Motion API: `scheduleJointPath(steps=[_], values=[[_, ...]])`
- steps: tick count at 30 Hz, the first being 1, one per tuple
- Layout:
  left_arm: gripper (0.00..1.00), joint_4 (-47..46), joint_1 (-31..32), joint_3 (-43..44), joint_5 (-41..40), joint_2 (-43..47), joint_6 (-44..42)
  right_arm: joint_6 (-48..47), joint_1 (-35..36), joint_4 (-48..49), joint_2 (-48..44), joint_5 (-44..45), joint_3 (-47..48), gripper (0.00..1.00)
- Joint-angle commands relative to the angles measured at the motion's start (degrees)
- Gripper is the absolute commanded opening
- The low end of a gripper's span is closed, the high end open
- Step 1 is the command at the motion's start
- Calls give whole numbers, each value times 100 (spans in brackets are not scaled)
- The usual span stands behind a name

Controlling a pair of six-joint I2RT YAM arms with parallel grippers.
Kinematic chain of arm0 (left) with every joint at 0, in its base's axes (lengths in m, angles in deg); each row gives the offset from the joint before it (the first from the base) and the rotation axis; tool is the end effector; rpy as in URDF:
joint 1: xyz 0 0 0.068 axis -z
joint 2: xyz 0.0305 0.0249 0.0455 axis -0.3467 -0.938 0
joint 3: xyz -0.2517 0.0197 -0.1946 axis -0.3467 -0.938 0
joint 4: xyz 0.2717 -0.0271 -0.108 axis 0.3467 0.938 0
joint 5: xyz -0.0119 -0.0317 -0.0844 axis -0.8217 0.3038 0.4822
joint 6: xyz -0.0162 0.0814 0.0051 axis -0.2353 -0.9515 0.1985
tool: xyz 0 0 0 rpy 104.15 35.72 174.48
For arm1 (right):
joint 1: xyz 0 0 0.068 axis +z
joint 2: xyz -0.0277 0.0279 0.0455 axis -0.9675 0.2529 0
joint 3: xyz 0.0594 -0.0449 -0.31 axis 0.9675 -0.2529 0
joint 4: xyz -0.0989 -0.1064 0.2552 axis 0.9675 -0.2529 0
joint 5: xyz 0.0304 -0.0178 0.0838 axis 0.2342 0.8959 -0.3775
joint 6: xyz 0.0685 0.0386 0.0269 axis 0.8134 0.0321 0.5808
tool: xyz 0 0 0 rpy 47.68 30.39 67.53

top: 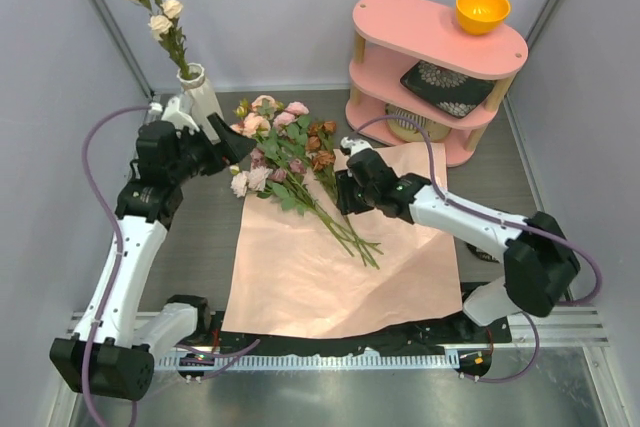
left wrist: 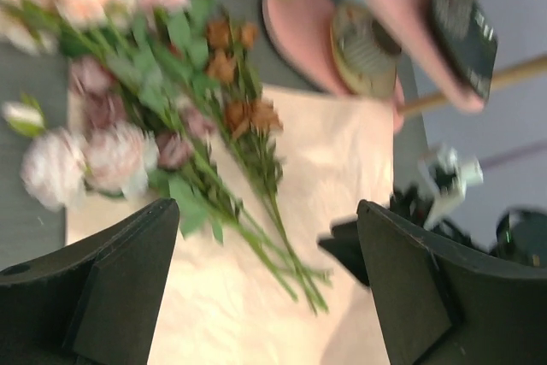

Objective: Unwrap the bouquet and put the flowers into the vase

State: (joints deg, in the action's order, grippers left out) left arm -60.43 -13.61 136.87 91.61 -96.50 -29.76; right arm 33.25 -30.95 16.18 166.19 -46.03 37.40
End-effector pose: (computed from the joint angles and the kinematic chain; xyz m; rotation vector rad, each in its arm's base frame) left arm 0.2587 -0.0488 0.4212 -0.3192 1.9192 -0.7474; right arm 0.2593 0.2447 0.2581 -0.4123 2.3615 0.4602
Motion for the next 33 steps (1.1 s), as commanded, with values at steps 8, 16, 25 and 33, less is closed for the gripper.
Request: scheduleJointPath(steps=[8, 16, 25, 33], values=[[86, -320, 194, -1924, 1844, 682, 521, -1146, -54, 361, 1788, -442, 1248, 46], [86, 127, 211, -1952, 1712, 867, 144, -1279, 60, 651, 2377, -961, 1468, 40], [86, 295, 202, -1872, 1589, 876, 64, -1534, 341, 485, 2589, 14, 1662, 14], [87, 234, 202, -1741, 1633, 805, 240, -1701, 675, 81, 1238, 849, 1890, 1]])
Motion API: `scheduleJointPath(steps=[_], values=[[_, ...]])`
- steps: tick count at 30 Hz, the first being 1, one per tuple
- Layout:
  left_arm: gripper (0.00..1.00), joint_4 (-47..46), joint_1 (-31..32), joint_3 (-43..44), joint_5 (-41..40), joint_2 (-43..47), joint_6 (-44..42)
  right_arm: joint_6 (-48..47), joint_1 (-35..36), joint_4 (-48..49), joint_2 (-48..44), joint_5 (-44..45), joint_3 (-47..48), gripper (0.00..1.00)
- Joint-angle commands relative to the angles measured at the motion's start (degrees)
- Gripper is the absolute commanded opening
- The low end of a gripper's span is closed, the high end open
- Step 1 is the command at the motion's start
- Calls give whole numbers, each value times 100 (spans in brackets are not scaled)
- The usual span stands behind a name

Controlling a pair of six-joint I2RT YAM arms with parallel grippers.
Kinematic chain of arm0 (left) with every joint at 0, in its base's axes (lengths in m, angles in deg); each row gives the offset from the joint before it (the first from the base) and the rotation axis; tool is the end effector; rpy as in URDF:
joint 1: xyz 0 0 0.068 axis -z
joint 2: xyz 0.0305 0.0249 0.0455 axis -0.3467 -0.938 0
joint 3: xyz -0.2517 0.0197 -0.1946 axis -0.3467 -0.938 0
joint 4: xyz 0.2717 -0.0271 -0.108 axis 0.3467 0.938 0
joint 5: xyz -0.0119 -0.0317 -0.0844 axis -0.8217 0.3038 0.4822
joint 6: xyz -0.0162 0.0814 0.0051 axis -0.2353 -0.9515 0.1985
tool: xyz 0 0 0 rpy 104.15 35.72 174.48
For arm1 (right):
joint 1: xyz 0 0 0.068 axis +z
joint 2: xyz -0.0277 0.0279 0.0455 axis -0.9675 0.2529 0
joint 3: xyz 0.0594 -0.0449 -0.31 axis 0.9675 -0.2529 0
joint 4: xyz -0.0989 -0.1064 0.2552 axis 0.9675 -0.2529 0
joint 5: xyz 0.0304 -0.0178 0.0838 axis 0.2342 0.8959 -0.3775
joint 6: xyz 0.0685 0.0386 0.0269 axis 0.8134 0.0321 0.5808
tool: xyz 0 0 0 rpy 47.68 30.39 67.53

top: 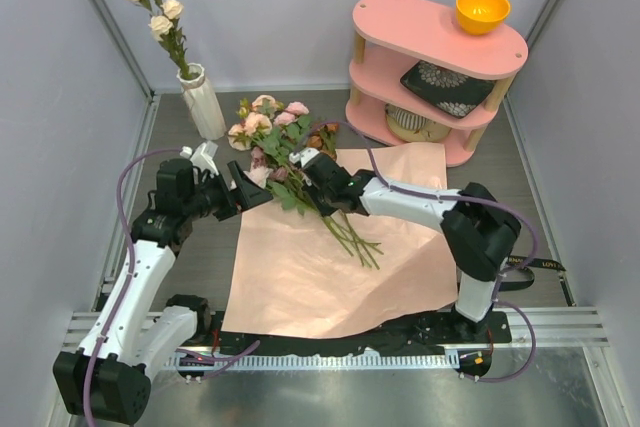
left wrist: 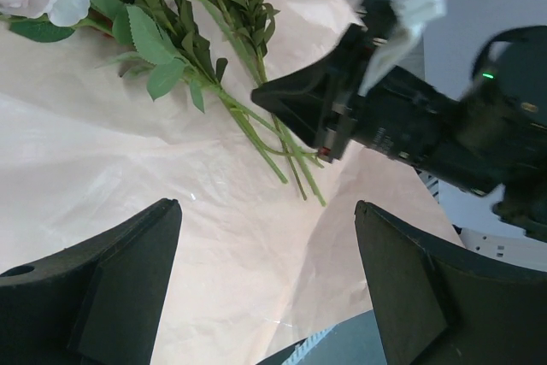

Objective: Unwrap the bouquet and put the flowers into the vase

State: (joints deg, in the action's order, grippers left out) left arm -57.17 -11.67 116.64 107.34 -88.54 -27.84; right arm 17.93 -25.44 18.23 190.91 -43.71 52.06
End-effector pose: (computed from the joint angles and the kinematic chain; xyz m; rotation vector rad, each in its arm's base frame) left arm 0.2091 -0.0688 0.3051 -0.2541 2.2364 -1.0307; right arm 0.3029 0.3451 0.1883 -0.8604 2.3472 0.2588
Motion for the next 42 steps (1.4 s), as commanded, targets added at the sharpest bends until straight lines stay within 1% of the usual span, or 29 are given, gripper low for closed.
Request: scheduleJointPath(steps=[1, 2, 3, 5, 6, 7, 8, 9, 10, 11, 12, 13, 14, 15, 16, 18, 20, 22, 24, 26, 29, 30, 34, 36, 37, 38, 40, 41, 42], values=[[88, -136, 8, 301, 85, -8, 100, -186, 142, -230, -1393, 618, 450, 1], [88, -171, 17, 327, 111, -16, 135, -178, 142, -248, -1552, 618, 450, 1], [88, -206, 8, 336, 138, -17, 179, -169, 142, -248, -1927, 566, 406, 1], [89, -434, 8, 310, 269, -17, 381, -108, 142, -21, -2333, 460, 74, 1], [89, -539, 8, 292, 331, -17, 477, -11, 142, 294, -2544, 312, -102, 1], [89, -880, 17, 214, 401, -8, 765, 76, 142, 506, -2990, 267, -556, 1], [88, -1109, 8, 144, 637, 10, 942, 173, 133, 751, -3195, 206, -822, 1], [87, -1390, 25, 65, 770, 27, 1127, 470, 142, 1276, -3397, 170, -1094, 1], [83, -2089, 34, -136, 875, 36, 1390, 603, 142, 1542, -3808, 57, -1636, 1], [81, -2514, 60, -243, 1068, 71, 1862, 744, 133, 1771, -3977, -58, -1885, 1], [79, -2927, 130, -340, 1122, 71, 2128, 911, 142, 2069, -4144, -180, -2114, 1], [79, -3688, 183, -497, 1149, 89, 2331, 1156, 142, 2542, -4381, -504, -2517, 1], [81, -4000, 245, -534, 1131, 89, 2637, 1306, 142, 2756, -4496, -629, -2686, 1], [86, -4438, 419, -551, 1053, 89, 2701, 1421, 142, 3141, -4567, -760, -2966, 1], [89, -4538, 543, -517, 965, 89, 2711, 1605, 142, 3301, -4672, -1075, -3073, 1], [93, -4513, 991, -403, 572, 28, 2492, 1712, 150, 3617, -4700, -1349, -3249, 1], [92, -4391, 1377, -209, 333, -86, 2246, 1747, 142, 3689, -4682, -1675, -3268, 1], [63, -4075, 1545, 45, 77, -332, 2114, 1713, 142, 3663, -4673, -1798, -3224, 1], [40, -3506, 1677, 291, -229, -551, 1973, 1642, 142, 3567, -4708, -1825, -3180, 1], [40, -3432, 1756, 327, -310, -623, 1955, 1546, 133, 3488, -4761, -1764, -3145, 1], [48, -3537, 1897, 283, -486, -632, 1981, 1396, 142, 3285, -4849, -1746, -3039, 1], [54, -3529, 1924, 292, -495, -640, 1973, 1352, 142, 3172, -4884, -1755, -2996, 1], [59, -3502, 2038, 327, -644, -763, 1937, 1238, 142, 3039, -4972, -1816, -2986, 1], [59, -3459, 2047, 467, -671, -869, 1911, 1194, 142, 2995, -4990, -1886, -2995, 1], [57, -3389, 2047, 555, -697, -921, 1798, 1185, 142, 2978, -5007, -1904, -2995, 1], [52, -3118, 2047, 660, -784, -1017, 1710, 1150, 142, 2925, -5007, -1922, -2995, 1], [47, -2801, 2047, 1012, -890, -1106, 1386, 1106, 142, 2872, -5042, -1922, -3004, 1], [42, -2460, 2047, 1126, -969, -1167, 1279, 1097, 142, 2820, -5060, -1922, -3022, 1], [41, -2317, 2047, 1345, -978, -1203, 1165, 1071, 142, 2802, -5078, -1913, -3030, 1]])
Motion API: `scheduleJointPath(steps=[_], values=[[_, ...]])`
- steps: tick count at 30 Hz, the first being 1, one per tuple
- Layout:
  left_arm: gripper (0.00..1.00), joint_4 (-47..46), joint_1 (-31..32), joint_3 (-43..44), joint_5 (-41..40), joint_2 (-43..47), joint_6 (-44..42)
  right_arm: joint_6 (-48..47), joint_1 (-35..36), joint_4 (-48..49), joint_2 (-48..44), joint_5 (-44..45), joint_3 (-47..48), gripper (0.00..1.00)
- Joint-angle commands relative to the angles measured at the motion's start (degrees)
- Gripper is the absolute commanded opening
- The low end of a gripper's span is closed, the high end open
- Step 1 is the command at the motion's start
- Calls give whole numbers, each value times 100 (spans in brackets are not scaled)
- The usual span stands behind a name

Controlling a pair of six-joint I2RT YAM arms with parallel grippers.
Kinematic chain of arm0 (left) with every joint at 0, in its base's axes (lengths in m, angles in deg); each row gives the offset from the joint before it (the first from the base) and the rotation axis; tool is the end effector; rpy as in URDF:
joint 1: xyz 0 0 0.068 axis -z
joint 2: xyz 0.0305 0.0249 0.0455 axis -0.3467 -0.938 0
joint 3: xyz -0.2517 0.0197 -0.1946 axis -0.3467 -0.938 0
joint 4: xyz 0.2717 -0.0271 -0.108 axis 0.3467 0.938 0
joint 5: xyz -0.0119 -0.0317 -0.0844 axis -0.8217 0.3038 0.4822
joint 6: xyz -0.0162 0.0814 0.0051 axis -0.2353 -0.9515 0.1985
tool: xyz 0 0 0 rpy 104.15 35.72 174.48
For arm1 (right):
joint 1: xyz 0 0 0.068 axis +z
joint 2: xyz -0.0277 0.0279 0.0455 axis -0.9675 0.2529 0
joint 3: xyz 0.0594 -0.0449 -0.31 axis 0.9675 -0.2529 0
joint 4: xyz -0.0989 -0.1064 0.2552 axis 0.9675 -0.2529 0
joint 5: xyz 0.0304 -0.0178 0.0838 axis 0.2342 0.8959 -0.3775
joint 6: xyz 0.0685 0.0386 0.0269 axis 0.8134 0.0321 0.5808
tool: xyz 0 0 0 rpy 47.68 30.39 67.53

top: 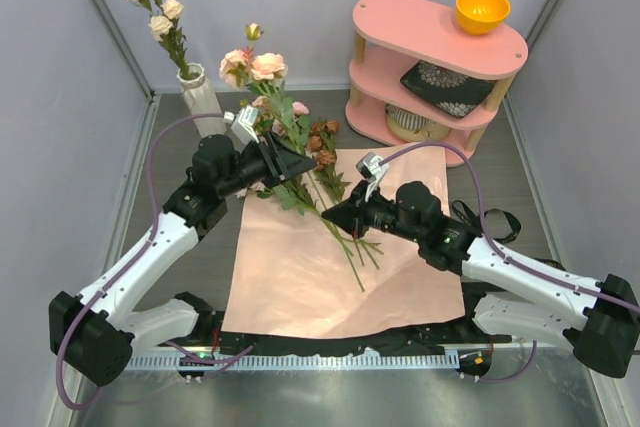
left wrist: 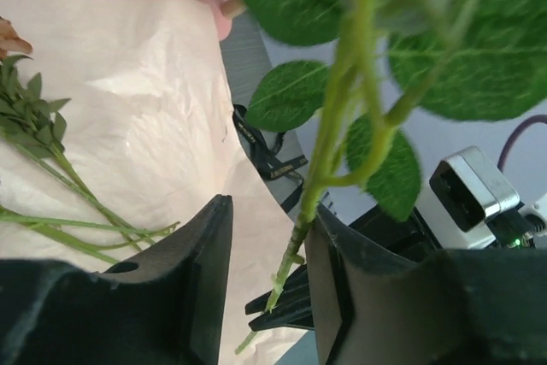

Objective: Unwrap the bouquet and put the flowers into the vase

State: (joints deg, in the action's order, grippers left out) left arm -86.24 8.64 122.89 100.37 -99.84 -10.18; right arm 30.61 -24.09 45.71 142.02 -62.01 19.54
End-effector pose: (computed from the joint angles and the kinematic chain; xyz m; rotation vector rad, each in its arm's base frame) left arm 0.2433 -0.1674 0.3669 -0.1192 1.9506 -1.3929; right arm 0.1641 0.2262 0.3236 -0.6433 1.7330 1.0579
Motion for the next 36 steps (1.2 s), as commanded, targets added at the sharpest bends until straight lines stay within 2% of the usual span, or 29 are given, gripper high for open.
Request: scheduleJointPath(steps=[1, 6, 10, 17, 19, 20, 22, 23, 24, 25, 26, 27, 28, 29, 30, 32, 34, 36], values=[[40, 722, 16, 818, -264, -117, -689, -232, 6, 28, -206, -66, 213, 1], [39, 1214, 8, 1266, 420, -441, -1015, -373, 6, -183, -355, 57, 160, 1], [34, 1514, 8, 1442, 799, -574, -1147, -417, 6, -227, -487, 154, 73, 1], [36, 1699, -1, 1381, 906, -530, -1235, -426, 6, -262, -478, 127, 64, 1], [30, 1655, -1, 1372, 879, -513, -1235, -426, 6, -262, -461, 66, 72, 1], [20, 1629, -1, 1398, 871, -530, -1244, -417, 6, -262, -461, 48, 72, 1], [10, 1646, -1, 1442, 853, -547, -1305, -417, 6, -262, -452, 13, 72, 1], [0, 1724, -1, 1530, 722, -565, -1392, -408, 6, -288, -443, 13, 81, 1], [0, 1838, -1, 1600, 556, -557, -1506, -399, 6, -323, -434, 30, 99, 6], [0, 2292, -1, 1696, 337, -548, -1664, -321, 15, -385, -417, 222, 125, 17], [0, 2601, 8, 1985, 47, -513, -2162, -268, 6, -577, -373, 433, 195, 32], [0, 2900, -1, 2161, -747, -512, -2419, -198, 6, -692, -338, 644, 230, 44], [0, 3433, -1, 2355, -1138, -495, -2700, -41, 6, -797, -320, 1055, 248, 60], [0, 3665, -1, 2748, -1621, -486, -2938, 13, 6, -1033, -303, 1320, 257, 63], [0, 3841, -1, 2935, -2531, -477, -3323, 66, 6, -1097, -311, 1453, 222, 67], [0, 3905, 8, 3338, -3380, -434, -3633, 101, 6, -1185, -355, 1690, 126, 69], [0, 3486, -1, 3516, -4309, -389, -4081, 119, 6, -1246, -452, 1867, 99, 70], [0, 3142, -1, 3814, -4848, -494, -4580, 128, 6, -1308, -522, 2017, 81, 70]])
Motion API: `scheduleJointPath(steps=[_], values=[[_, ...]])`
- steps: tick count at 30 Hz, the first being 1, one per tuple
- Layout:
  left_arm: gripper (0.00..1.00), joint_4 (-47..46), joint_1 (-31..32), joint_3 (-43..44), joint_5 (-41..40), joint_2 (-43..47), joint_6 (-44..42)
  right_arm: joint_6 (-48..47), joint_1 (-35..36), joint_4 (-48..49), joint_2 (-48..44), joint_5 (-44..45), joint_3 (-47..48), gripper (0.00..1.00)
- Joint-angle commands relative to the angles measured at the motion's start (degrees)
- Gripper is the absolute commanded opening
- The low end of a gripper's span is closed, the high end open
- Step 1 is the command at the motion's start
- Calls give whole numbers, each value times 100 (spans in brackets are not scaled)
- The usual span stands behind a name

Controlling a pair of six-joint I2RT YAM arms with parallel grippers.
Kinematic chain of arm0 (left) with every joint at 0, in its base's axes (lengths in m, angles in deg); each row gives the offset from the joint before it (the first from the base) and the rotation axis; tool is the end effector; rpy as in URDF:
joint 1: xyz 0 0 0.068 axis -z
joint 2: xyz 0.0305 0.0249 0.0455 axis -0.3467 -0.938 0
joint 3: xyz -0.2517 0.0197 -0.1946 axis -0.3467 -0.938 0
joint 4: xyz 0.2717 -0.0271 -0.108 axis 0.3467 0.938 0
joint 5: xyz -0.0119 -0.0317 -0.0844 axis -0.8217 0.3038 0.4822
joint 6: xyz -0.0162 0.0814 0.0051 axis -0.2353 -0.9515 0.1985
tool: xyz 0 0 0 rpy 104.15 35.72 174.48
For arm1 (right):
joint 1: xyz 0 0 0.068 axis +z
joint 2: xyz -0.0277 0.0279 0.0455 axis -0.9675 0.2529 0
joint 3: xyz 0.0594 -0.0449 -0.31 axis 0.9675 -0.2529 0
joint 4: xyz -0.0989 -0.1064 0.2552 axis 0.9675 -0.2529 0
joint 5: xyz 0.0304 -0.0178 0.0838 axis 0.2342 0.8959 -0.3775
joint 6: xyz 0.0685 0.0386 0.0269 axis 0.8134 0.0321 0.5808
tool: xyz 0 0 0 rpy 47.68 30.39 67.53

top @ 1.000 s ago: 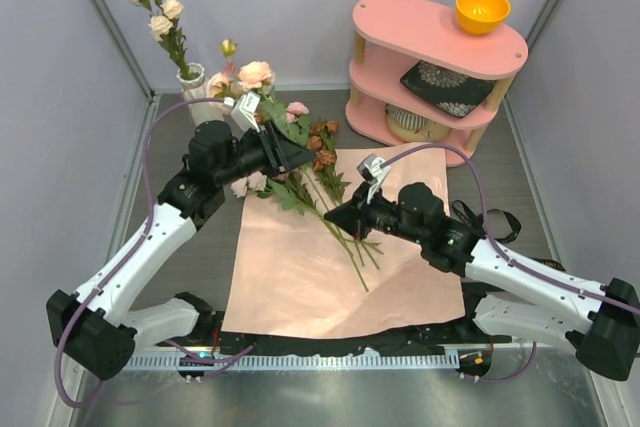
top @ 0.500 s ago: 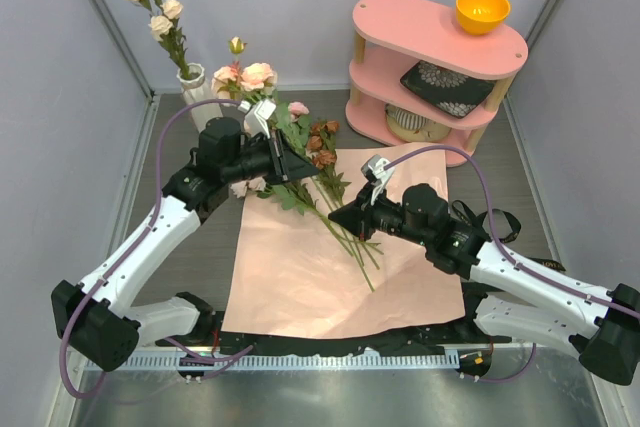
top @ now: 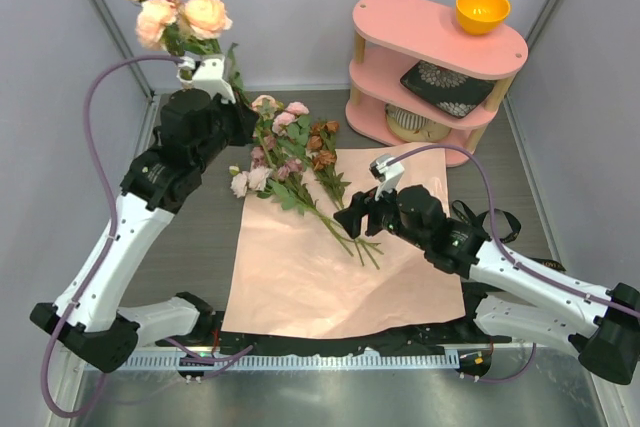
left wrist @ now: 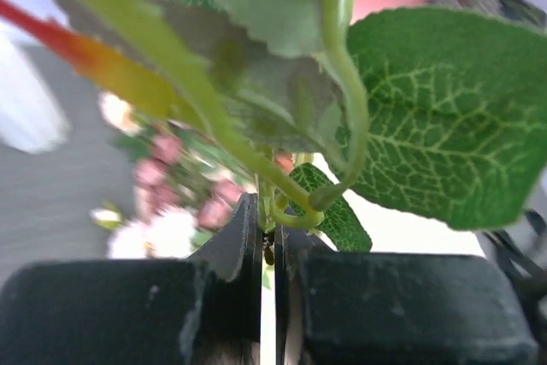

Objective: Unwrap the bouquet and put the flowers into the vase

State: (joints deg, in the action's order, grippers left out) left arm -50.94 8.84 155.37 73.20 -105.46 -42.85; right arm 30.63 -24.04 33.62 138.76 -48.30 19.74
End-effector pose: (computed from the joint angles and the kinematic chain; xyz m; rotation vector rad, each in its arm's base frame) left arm 0.2550 -0.1367 0.4869 0.0546 1.9224 -0.5601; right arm 0.1666 0.2021 0.3092 -0.4965 1.8939 0.7941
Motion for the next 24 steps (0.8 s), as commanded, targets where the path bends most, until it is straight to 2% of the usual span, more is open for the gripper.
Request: scheduleJointPath(steps=[1, 5, 6, 8, 15, 24], values=[[0, -520, -90, 750, -2491, -212, -1481, 117, 2, -108, -205, 673, 62, 70], [0, -171, -714, 2574, -2653, -1171, -1545, 73, 2, -283, -205, 734, 202, 70], [0, -170, -1037, 2815, -2592, -1329, -1475, 64, 2, -310, -205, 760, 211, 70], [0, -441, -1294, 3246, -2539, -1593, -1369, 64, 2, -371, -249, 804, 229, 70], [0, -1391, -1795, 4091, -3118, -2253, -1738, 12, 2, -530, -337, 1015, 272, 70], [0, -1699, -2051, 4786, -2952, -2727, -1703, -147, 2, -591, -197, 1209, 431, 70]])
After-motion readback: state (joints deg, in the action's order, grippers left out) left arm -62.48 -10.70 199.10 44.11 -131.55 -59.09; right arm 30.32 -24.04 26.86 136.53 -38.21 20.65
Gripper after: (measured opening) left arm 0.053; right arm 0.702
